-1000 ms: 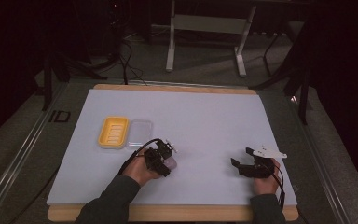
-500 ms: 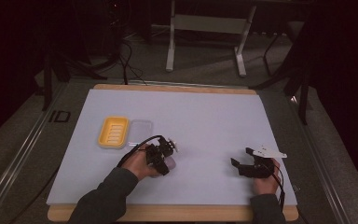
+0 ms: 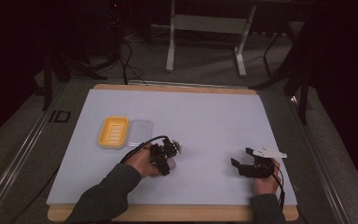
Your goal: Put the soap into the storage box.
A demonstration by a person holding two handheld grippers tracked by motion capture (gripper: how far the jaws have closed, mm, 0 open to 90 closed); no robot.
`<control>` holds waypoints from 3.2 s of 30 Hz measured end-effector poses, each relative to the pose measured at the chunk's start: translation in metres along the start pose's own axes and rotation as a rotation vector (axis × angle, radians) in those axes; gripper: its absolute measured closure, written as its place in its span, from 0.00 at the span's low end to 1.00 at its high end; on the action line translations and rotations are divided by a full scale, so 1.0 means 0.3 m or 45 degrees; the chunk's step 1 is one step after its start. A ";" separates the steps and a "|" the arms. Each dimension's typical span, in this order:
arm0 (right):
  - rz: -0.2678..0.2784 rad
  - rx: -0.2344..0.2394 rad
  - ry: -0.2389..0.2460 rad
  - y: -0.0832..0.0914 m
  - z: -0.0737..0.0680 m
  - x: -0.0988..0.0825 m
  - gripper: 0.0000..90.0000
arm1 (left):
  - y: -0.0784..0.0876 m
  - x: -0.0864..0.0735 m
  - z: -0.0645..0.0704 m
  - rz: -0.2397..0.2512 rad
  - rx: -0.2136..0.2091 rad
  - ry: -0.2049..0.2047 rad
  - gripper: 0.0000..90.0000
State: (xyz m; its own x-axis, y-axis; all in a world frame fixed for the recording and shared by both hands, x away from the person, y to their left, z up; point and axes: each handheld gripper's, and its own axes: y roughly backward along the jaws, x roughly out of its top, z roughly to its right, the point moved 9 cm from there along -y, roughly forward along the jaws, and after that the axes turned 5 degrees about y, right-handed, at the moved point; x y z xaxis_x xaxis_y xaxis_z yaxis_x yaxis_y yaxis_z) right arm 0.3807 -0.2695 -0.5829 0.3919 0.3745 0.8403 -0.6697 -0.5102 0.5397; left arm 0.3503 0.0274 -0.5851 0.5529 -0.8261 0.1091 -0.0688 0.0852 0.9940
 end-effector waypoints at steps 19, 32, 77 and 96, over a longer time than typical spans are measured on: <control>-0.003 0.002 0.000 -0.001 0.000 0.000 0.18 | -0.008 0.007 -0.001 -0.066 -0.020 -0.027 0.56; -0.002 0.001 0.000 0.000 -0.001 0.000 0.18 | -0.005 -0.005 -0.012 -0.076 -0.030 -0.039 0.56; 0.000 0.001 -0.001 0.000 0.000 0.000 0.18 | 0.128 -0.034 -0.183 0.058 -0.023 0.177 0.56; 0.000 -0.001 -0.003 0.000 0.000 0.000 0.18 | 0.178 -0.052 -0.261 0.101 -0.012 0.267 0.56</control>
State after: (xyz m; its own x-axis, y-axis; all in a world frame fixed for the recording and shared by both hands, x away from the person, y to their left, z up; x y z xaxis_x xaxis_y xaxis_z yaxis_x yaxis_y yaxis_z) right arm 0.3807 -0.2695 -0.5828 0.3937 0.3725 0.8404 -0.6699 -0.5098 0.5398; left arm 0.4031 0.0886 -0.5329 0.7066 -0.6828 0.1858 -0.1120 0.1513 0.9821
